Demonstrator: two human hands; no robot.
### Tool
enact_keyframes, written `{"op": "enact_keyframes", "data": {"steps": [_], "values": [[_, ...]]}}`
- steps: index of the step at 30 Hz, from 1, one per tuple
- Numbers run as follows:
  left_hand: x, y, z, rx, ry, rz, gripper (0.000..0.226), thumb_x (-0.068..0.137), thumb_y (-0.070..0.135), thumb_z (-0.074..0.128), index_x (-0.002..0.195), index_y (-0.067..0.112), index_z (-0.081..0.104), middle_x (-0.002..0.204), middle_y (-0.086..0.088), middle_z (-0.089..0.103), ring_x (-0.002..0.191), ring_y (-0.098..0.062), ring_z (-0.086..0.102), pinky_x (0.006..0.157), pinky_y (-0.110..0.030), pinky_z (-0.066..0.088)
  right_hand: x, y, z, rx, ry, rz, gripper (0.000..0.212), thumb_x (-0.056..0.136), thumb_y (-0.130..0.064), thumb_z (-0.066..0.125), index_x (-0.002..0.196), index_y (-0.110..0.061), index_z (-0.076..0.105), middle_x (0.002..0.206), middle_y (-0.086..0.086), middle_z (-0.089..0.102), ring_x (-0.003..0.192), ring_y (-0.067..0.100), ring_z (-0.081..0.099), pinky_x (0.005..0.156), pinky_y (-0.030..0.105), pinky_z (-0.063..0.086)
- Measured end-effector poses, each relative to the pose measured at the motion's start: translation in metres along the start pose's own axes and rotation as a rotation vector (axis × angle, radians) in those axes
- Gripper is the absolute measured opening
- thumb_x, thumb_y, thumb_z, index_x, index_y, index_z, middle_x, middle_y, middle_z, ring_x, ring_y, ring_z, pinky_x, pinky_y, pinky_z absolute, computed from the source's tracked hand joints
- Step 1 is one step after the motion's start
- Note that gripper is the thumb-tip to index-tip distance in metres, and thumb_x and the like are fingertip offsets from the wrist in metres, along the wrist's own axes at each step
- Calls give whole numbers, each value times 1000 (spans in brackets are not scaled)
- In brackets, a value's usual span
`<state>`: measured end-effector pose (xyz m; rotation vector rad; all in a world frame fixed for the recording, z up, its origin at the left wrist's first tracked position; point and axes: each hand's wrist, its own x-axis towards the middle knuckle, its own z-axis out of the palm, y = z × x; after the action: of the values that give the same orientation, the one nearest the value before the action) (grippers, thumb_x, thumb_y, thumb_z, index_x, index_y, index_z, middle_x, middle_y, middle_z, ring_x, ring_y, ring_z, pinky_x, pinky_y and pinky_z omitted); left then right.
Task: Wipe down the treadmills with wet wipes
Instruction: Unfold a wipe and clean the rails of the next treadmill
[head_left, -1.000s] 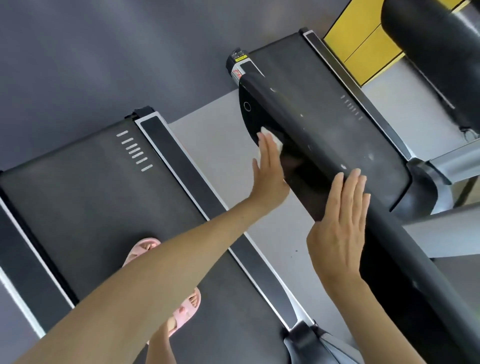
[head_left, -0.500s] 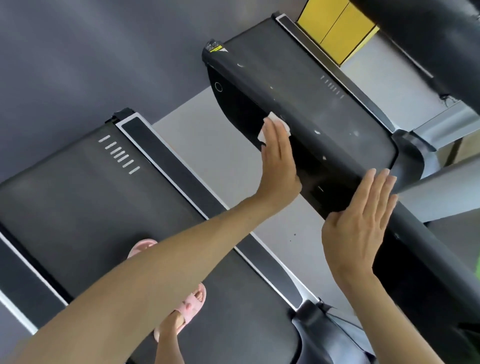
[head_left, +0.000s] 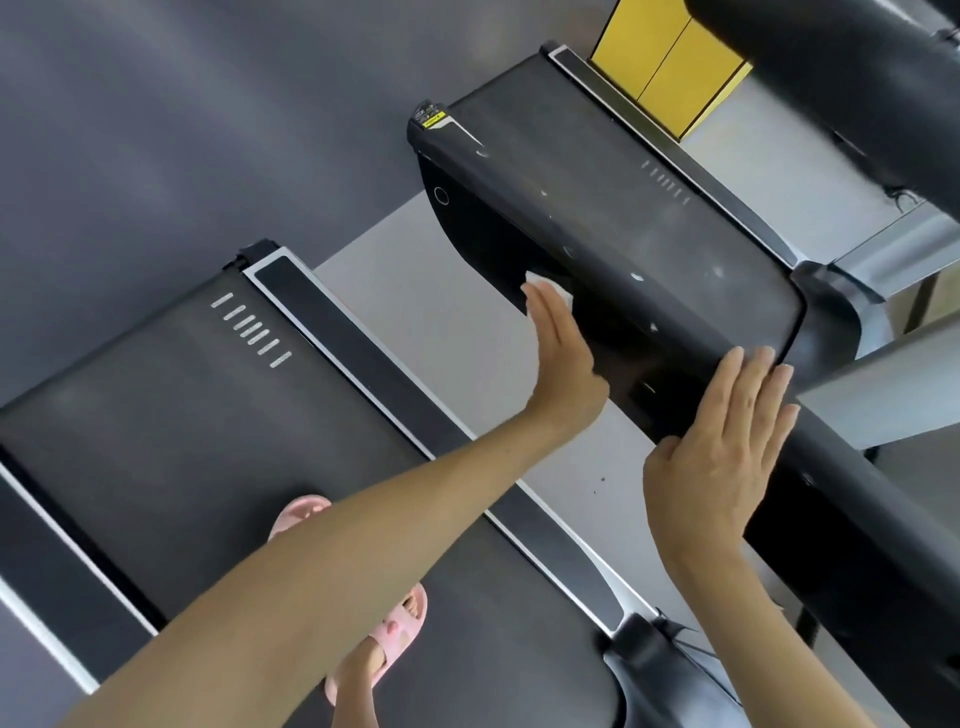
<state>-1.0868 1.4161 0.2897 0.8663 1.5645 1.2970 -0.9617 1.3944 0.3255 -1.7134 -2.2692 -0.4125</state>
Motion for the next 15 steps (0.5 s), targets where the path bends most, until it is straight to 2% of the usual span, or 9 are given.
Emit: {"op": "enact_keyframes", "data": {"steps": [3, 4, 6, 7, 9, 11, 12, 13, 15], "values": [[10, 3, -17, -59, -1, -38, 97, 88, -19, 41, 143, 11, -32, 150, 1, -41, 139, -9, -24, 85, 11, -5, 0, 3, 0, 44, -10, 1, 85, 71, 19, 47, 150, 3, 18, 157, 24, 16, 147, 37, 6, 120, 44, -1], [22, 6, -30, -76, 49, -62, 95, 88, -19, 39, 144, 11, -31, 151, 0, -40, 140, -11, -23, 92, 7, -5, -1, 2, -1, 47, -19, 4, 86, 71, 19, 48, 150, 3, 18, 157, 24, 15, 147, 37, 6, 120, 44, -1], [44, 14, -56, -87, 162, -157, 91, 90, -16, 37, 146, 12, -28, 154, -1, -34, 145, -17, -18, 110, -15, 0, 0, -1, 0, 36, -12, 18, 86, 71, 19, 48, 150, 2, 18, 157, 23, 16, 147, 37, 6, 120, 44, -1], [50, 12, -60, -65, 197, -195, 88, 91, -14, 37, 146, 10, -26, 156, -3, -31, 146, -20, -17, 114, -24, 2, 0, -2, 1, 33, 1, 25, 85, 71, 19, 47, 150, 2, 19, 157, 23, 16, 147, 37, 6, 120, 44, -1], [40, 9, -50, 92, 174, -220, 84, 93, -9, 40, 145, 2, -24, 156, -10, -28, 146, -25, -18, 118, -33, -1, 1, -4, 2, 33, 18, 43, 84, 71, 19, 46, 149, 3, 21, 157, 23, 18, 147, 36, 8, 121, 44, 0], [18, 1, -24, 230, 5, -166, 90, 93, -4, 43, 142, 3, -32, 152, -9, -37, 141, -17, -26, 114, -27, -8, 0, -3, 3, 39, 28, 40, 83, 71, 19, 46, 149, 3, 23, 156, 23, 21, 147, 36, 10, 121, 44, 1], [12, -2, -18, 213, -66, -161, 93, 94, -4, 44, 141, 7, -35, 149, -5, -41, 136, -11, -28, 108, -21, -8, 1, -1, 3, 39, 28, 30, 81, 71, 19, 46, 148, 3, 24, 155, 24, 23, 147, 37, 12, 121, 44, 2], [16, -5, -18, 181, -73, -153, 95, 94, -4, 45, 140, 9, -37, 149, -2, -43, 135, -10, -29, 106, -18, -5, 1, 0, 3, 35, 27, 18, 80, 72, 19, 45, 148, 3, 25, 154, 24, 25, 146, 37, 14, 121, 44, 3], [35, -3, -34, 155, 48, -208, 95, 92, -6, 45, 143, 11, -33, 153, -1, -35, 144, -18, -20, 112, -24, 8, 1, 3, 2, 21, 32, 3, 79, 72, 19, 44, 147, 4, 26, 153, 24, 27, 146, 37, 16, 121, 43, 3]]}}
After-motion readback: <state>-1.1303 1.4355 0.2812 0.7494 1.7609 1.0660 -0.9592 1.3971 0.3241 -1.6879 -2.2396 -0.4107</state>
